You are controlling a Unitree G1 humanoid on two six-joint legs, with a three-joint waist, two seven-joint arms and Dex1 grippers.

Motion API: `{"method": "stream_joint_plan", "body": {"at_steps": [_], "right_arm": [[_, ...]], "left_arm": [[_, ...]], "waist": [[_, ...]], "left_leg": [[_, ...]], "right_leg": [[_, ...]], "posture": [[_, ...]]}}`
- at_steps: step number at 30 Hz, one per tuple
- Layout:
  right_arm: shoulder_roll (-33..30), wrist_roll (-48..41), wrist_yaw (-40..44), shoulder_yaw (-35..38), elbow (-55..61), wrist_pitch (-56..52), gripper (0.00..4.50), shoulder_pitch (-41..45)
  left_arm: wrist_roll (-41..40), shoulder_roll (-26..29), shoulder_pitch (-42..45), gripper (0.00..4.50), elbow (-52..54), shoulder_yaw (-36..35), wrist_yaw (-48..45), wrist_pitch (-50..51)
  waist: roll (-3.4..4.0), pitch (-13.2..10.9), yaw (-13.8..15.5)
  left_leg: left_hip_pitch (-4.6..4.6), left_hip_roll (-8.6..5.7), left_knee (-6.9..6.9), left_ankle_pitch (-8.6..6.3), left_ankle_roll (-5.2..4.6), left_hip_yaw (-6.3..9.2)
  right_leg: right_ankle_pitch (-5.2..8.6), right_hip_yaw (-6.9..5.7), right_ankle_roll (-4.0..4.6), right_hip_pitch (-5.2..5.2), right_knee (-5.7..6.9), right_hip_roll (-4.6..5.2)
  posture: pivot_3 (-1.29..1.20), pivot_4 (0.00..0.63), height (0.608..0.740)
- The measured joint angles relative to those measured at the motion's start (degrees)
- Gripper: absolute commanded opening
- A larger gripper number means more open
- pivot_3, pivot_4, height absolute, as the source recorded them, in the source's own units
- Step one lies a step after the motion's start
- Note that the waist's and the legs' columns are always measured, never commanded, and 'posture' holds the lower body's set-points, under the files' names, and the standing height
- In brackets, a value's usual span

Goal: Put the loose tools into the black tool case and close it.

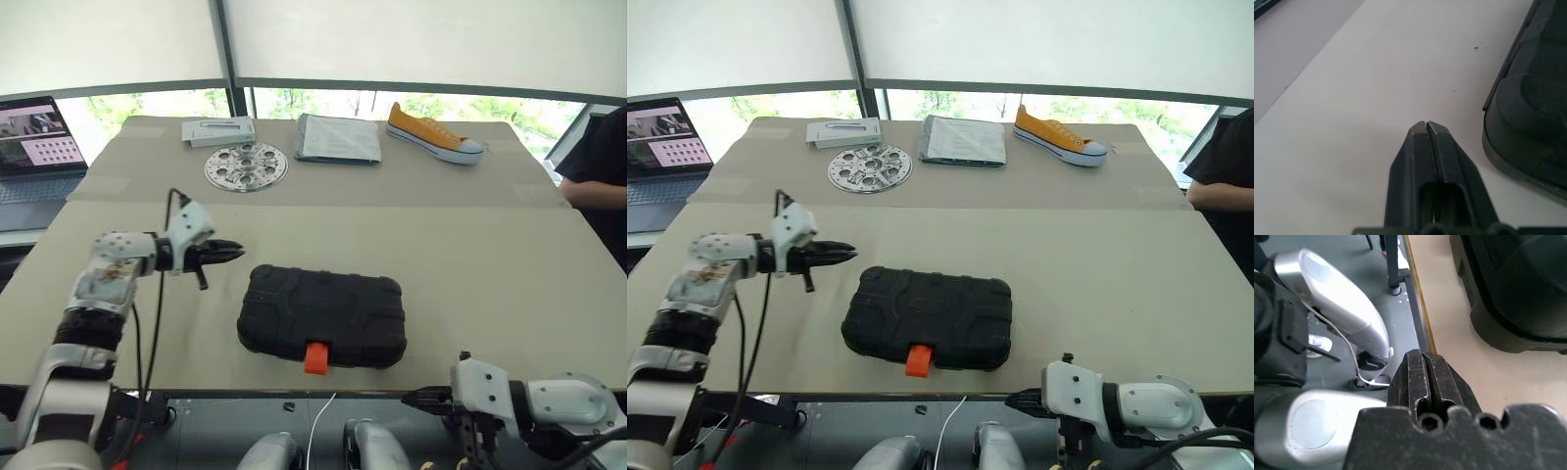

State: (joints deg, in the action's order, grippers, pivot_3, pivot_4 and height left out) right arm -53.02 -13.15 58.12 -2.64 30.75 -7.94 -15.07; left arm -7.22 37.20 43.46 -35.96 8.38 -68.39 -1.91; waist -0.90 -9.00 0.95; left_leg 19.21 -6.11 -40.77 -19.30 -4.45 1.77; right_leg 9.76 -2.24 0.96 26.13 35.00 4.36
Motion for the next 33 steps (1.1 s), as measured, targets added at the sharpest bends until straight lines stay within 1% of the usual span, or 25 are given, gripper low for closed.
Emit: {"method": "stream_joint_plan", "body": {"at_steps": [1,4,6,8,9,10,12,15,19,21,24,26,28,30,33], "right_arm": [[1.2,1.0,-0.4,-1.5,-1.3,0.0,0.00,2.2],[3.9,3.2,-2.0,-4.0,-4.0,0.0,0.00,7.2],[5.5,5.2,-2.8,-5.7,-6.3,-0.1,0.00,10.0],[8.4,7.5,-4.8,-6.4,-9.9,-0.1,0.00,14.0],[10.3,9.5,-7.8,-6.5,-13.4,-0.3,0.00,17.2],[11.3,10.5,-9.9,-5.9,-15.3,-0.6,0.00,18.9],[12.3,11.9,-13.2,-4.9,-19.8,-2.3,0.00,23.4],[12.2,11.7,-14.9,-1.0,-21.8,-4.2,0.00,26.7],[11.2,8.6,-12.8,1.3,-19.4,-7.4,0.00,26.1],[10.0,5.5,-10.8,3.0,-16.7,-10.3,0.00,24.3],[9.4,0.5,-8.2,4.5,-12.0,-14.2,0.00,22.7],[8.8,-4.9,-6.4,6.0,-6.3,-18.5,0.00,21.0],[8.0,-9.0,-5.3,6.8,-2.0,-21.6,0.00,19.8],[6.8,-11.9,-4.1,7.1,2.0,-23.5,0.00,17.8],[6.4,-13.2,-3.7,6.3,5.2,-24.8,0.00,16.5]], "left_arm": [[1.0,-1.7,1.4,0.03,-2.3,0.9,-0.3,-1.9],[2.8,-4.3,3.4,0.03,-5.5,2.9,-1.5,-4.3],[3.2,-4.2,3.7,0.03,-6.2,3.2,-3.3,-4.7],[3.4,-3.0,3.3,0.03,-5.2,3.4,-6.4,-5.2],[3.0,-1.6,2.3,0.03,-2.6,3.5,-9.2,-4.6],[2.6,-1.3,1.7,0.03,-0.6,3.7,-10.6,-4.1],[0.2,1.2,-2.1,0.03,7.9,3.7,-14.7,-0.2],[-2.1,2.3,-6.0,0.03,16.6,3.9,-17.7,4.2],[-4.7,1.3,-5.3,0.03,20.0,3.2,-16.6,12.9],[-8.5,0.4,-2.9,0.03,22.2,2.3,-16.2,20.8],[-11.2,0.2,0.0,0.03,26.3,1.8,-16.3,26.1],[-10.7,-0.4,0.2,0.03,29.0,3.8,-17.0,25.4],[-8.6,-1.0,-1.3,0.03,29.2,6.9,-17.7,22.0],[-5.8,-1.7,-3.1,0.03,27.4,10.0,-17.8,15.7],[-2.9,-2.2,-1.8,0.03,25.6,11.9,-17.7,7.7]], "waist": [[-0.01,0.0,0.0],[-0.02,0.0,-0.2],[-0.08,0.0,-0.6],[-0.14,-0.1,-1.0],[-0.13,-0.1,-1.3],[-0.09,-0.1,-1.2],[-0.06,-0.1,-1.1],[0.02,0.0,-0.3],[0.03,0.0,0.3],[0.03,0.0,0.2],[0.04,0.0,-0.3],[0.11,0.0,-0.6],[0.14,0.0,-0.7],[0.14,0.0,-0.5],[0.24,0.1,-0.2]], "left_leg": [[0.01,0.01,-0.05,0.00,0.00,0.02],[0.04,0.02,-0.06,0.02,-0.04,0.03],[0.05,0.06,-0.05,0.08,-0.16,0.03],[0.05,0.06,-0.08,0.09,-0.17,0.01],[0.04,0.03,-0.09,0.09,-0.17,0.00],[0.05,0.01,-0.10,0.09,-0.17,0.01],[0.08,0.01,-0.06,0.07,-0.20,0.01],[0.12,0.00,-0.03,0.04,-0.26,0.23],[0.31,-0.07,-0.13,0.05,-0.26,0.55],[0.41,-0.06,-0.23,0.05,-0.26,0.58],[0.32,-0.05,-0.23,0.05,-0.26,0.59],[0.13,-0.07,-0.12,0.04,-0.25,0.61],[0.08,-0.06,-0.09,0.04,-0.25,0.63],[0.08,-0.06,-0.10,0.04,-0.25,0.66],[0.02,-0.11,-0.17,0.03,-0.25,0.76]], "right_leg": [[0.00,0.04,0.00,0.00,0.02,0.01],[0.00,0.07,0.00,0.04,0.06,0.01],[-0.01,0.04,0.02,0.08,0.06,-0.02],[-0.05,0.05,0.08,0.10,0.08,-0.01],[-0.07,0.06,0.09,0.11,0.11,0.01],[-0.07,0.06,0.09,0.11,0.13,0.04],[-0.07,0.07,0.09,0.17,0.14,0.04],[-0.07,-0.10,0.10,0.21,0.10,0.01],[-0.06,-0.22,0.11,0.20,0.06,-0.01],[-0.07,-0.23,0.10,0.20,0.05,-0.01],[-0.06,-0.19,0.11,0.16,0.09,-0.01],[-0.05,-0.08,0.14,0.11,0.10,-0.03],[-0.04,-0.07,0.16,0.09,0.09,-0.05],[-0.04,-0.09,0.17,0.08,0.06,-0.05],[-0.05,-0.09,0.14,-0.11,0.00,0.00]], "posture": [[0.00,0.150,0.740],[0.00,0.150,0.740],[0.00,0.150,0.740],[0.00,0.150,0.740],[0.00,0.150,0.740],[0.00,0.150,0.740],[0.00,0.150,0.740],[0.00,0.150,0.740],[0.00,0.150,0.740],[0.00,0.150,0.740],[0.00,0.150,0.740],[0.00,0.150,0.740],[0.00,0.150,0.740],[0.00,0.150,0.740],[0.00,0.150,0.740]]}}
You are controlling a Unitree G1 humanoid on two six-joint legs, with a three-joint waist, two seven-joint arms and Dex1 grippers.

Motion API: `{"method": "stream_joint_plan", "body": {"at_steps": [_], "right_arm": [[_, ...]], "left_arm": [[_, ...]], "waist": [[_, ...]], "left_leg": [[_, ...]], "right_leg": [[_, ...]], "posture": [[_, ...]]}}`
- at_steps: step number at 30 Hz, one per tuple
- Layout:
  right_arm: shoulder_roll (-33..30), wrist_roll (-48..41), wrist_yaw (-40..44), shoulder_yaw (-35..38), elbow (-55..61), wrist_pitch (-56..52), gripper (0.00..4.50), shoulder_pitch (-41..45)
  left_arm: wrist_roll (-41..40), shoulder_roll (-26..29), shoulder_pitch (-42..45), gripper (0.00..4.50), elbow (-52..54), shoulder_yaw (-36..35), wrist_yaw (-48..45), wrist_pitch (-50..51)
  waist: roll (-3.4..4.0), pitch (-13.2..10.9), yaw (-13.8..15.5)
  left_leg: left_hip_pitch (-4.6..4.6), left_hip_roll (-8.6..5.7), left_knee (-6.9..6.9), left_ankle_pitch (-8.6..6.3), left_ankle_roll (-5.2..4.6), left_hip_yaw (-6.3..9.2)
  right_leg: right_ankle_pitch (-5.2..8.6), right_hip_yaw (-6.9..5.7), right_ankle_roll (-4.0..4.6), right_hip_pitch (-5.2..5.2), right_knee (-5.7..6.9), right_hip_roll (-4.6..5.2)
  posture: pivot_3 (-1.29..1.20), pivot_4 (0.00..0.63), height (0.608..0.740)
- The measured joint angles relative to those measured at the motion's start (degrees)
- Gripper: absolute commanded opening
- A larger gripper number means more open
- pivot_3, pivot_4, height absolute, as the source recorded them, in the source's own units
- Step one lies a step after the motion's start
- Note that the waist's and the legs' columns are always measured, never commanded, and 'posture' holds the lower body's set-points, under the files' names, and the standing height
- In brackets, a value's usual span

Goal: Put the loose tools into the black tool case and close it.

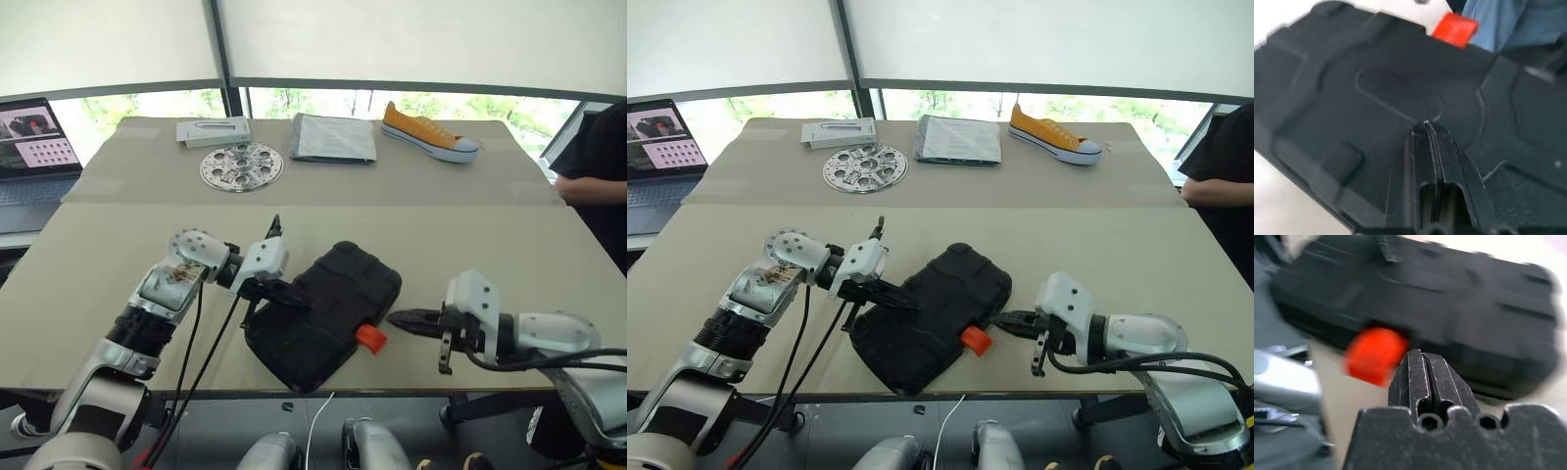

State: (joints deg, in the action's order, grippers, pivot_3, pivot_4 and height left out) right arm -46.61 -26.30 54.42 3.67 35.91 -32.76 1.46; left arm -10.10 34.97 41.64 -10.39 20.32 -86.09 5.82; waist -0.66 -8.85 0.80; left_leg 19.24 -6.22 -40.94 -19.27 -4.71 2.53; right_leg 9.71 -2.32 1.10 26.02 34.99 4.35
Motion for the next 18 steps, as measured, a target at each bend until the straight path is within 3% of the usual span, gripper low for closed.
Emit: {"method": "stream_joint_plan", "body": {"at_steps": [7,12,18], "right_arm": [[0.3,2.3,-1.8,-4.6,-0.5,0.2,0.00,-0.3],[-1.7,9.4,-2.5,-10.0,-4.8,3.3,0.00,-5.2],[1.8,11.9,-5.3,-11.5,-7.4,4.7,0.00,-4.6]], "left_arm": [[1.6,-1.4,0.8,0.03,-3.6,0.6,1.0,-6.9],[1.7,-1.8,0.7,0.03,-4.1,0.6,1.5,-6.7],[1.7,-2.3,0.8,0.03,-4.3,0.5,2.2,-6.7]], "waist": [[0.12,0.3,0.2],[-0.15,0.7,0.1],[-0.12,0.7,0.0]], "left_leg": [[-0.05,-0.01,-0.02,0.00,-0.02,0.01],[-0.05,0.00,-0.01,0.01,-0.01,0.04],[-0.06,0.00,0.00,0.01,0.00,0.04]], "right_leg": [[0.00,0.01,-0.03,-0.04,0.05,-0.01],[0.01,0.01,-0.03,-0.04,0.05,-0.05],[0.01,0.03,-0.03,-0.02,0.05,-0.06]], "posture": [[0.00,0.150,0.740],[0.00,0.150,0.740],[0.00,0.150,0.740]]}}
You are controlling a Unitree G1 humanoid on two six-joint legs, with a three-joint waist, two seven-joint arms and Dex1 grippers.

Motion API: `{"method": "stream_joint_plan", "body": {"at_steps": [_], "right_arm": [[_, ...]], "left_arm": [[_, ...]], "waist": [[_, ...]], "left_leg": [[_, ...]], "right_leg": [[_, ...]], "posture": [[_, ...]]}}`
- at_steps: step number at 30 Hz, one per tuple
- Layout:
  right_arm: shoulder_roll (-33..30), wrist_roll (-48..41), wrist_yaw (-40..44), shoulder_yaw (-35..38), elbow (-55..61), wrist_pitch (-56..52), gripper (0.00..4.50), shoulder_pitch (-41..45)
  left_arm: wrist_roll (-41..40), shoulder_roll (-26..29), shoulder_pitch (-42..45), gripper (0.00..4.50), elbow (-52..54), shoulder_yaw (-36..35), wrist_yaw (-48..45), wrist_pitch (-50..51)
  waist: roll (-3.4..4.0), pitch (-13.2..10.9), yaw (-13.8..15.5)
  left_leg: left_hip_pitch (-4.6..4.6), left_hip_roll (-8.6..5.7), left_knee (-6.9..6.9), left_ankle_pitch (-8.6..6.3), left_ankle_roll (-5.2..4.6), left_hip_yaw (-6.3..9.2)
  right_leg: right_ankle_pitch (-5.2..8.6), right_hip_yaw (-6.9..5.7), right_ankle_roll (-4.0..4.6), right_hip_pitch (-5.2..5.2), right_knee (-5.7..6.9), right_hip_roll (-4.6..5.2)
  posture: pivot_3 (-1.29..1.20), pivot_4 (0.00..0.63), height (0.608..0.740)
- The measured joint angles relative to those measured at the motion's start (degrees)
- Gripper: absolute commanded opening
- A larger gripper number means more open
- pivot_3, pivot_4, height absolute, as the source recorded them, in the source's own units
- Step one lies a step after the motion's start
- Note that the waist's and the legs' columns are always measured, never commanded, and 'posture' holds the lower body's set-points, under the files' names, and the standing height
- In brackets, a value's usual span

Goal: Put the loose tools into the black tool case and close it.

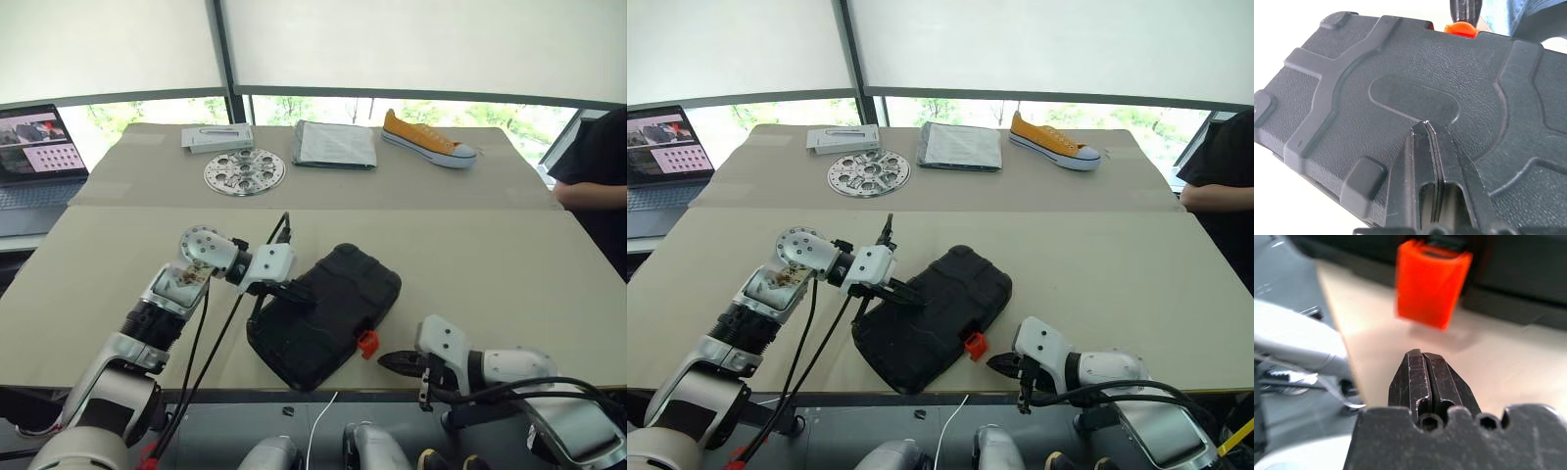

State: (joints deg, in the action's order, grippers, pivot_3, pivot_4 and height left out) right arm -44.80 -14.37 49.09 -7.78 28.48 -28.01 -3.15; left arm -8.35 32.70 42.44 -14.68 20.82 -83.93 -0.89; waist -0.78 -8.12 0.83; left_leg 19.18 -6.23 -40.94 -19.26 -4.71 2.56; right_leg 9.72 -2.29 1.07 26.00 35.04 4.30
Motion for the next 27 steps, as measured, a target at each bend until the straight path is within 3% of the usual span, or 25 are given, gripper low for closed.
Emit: {"method": "stream_joint_plan", "body": {"at_steps": [18,27], "right_arm": [[-3.1,-7.9,1.9,4.6,8.0,-7.2,0.00,-0.6],[-0.2,-4.7,-1.9,0.5,3.5,-7.4,0.00,1.0]], "left_arm": [[1.2,-2.1,0.8,0.03,-1.8,0.3,0.9,-2.1],[1.5,-2.8,1.1,0.03,-2.4,0.3,1.3,-2.6]], "waist": [[0.00,0.0,0.7],[-0.01,0.0,0.8]], "left_leg": [[0.03,-0.02,-0.01,0.00,-0.01,0.04],[0.06,-0.04,-0.01,0.00,-0.01,0.04]], "right_leg": [[0.01,-0.02,-0.01,-0.02,-0.03,0.02],[0.01,-0.02,-0.02,0.02,-0.02,0.03]], "posture": [[0.00,0.150,0.740],[0.00,0.150,0.740]]}}
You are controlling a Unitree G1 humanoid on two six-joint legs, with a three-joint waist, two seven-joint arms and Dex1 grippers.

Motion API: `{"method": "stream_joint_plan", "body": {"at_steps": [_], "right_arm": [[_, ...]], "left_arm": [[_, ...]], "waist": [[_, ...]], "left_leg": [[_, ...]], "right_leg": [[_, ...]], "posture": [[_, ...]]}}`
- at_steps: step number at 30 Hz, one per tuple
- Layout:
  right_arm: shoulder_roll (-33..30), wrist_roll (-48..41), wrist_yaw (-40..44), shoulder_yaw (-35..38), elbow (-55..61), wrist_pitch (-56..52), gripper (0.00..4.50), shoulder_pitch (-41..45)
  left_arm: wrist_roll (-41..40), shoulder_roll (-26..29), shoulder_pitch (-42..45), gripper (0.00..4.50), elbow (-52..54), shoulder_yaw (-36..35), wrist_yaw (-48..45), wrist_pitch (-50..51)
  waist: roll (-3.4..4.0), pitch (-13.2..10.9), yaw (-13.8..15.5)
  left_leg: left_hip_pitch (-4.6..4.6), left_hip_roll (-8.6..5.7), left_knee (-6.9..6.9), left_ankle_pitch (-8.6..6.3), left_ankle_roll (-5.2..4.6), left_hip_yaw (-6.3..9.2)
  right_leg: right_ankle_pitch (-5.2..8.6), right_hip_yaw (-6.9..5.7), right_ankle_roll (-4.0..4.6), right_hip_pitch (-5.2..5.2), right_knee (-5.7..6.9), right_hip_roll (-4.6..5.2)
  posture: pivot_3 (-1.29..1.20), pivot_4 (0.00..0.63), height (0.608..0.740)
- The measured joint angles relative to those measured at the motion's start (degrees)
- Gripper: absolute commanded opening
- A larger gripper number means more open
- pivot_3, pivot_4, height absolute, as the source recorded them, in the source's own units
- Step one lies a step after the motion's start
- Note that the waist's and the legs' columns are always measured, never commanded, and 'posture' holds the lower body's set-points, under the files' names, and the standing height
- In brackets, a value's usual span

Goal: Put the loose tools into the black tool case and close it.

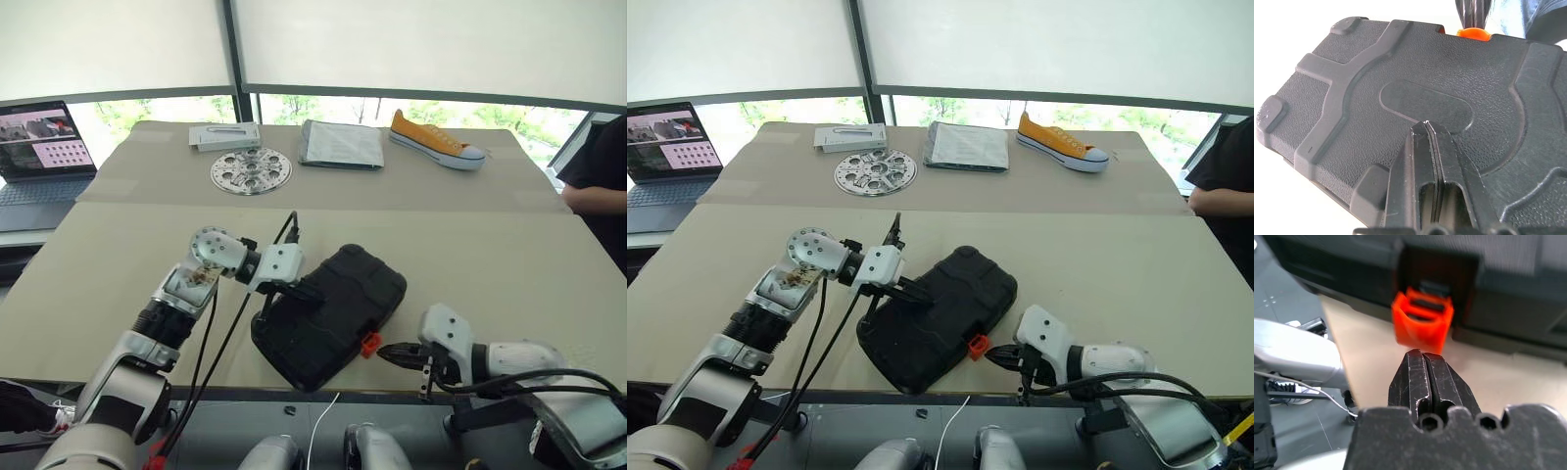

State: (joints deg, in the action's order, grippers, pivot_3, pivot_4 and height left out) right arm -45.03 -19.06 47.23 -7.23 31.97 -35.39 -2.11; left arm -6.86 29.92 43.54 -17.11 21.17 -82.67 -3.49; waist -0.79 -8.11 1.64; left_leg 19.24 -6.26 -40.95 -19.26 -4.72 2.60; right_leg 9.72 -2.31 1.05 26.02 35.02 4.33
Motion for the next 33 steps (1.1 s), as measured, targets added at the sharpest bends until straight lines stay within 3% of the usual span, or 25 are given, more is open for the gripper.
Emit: {"method": "stream_joint_plan", "body": {"at_steps": [12,24,33], "right_arm": [[7.2,1.8,-4.2,-2.2,-3.1,-2.6,0.00,3.4],[5.3,-8.6,-3.3,4.2,2.7,-13.5,0.00,4.0],[5.7,-9.2,-3.4,4.2,3.5,-13.5,0.00,6.3]], "left_arm": [[1.0,-0.1,0.4,0.03,-0.8,-0.2,0.4,-1.5],[3.0,-0.4,0.6,0.03,-2.6,-0.3,1.0,-7.9],[3.6,-0.6,0.8,0.03,-3.8,-0.5,2.0,-8.7]], "waist": [[0.00,0.0,-0.4],[0.00,0.0,-0.4],[-0.02,0.1,-0.9]], "left_leg": [[-0.01,0.01,0.01,0.00,0.00,0.00],[0.01,0.02,0.02,0.00,0.00,0.02],[-0.07,0.06,0.02,0.00,0.00,0.02]], "right_leg": [[0.00,0.01,0.01,0.03,0.02,-0.04],[0.00,0.00,0.01,0.04,0.00,-0.03],[0.00,0.00,0.01,-0.03,0.04,-0.06]], "posture": [[0.00,0.150,0.740],[0.00,0.150,0.740],[0.00,0.150,0.740]]}}
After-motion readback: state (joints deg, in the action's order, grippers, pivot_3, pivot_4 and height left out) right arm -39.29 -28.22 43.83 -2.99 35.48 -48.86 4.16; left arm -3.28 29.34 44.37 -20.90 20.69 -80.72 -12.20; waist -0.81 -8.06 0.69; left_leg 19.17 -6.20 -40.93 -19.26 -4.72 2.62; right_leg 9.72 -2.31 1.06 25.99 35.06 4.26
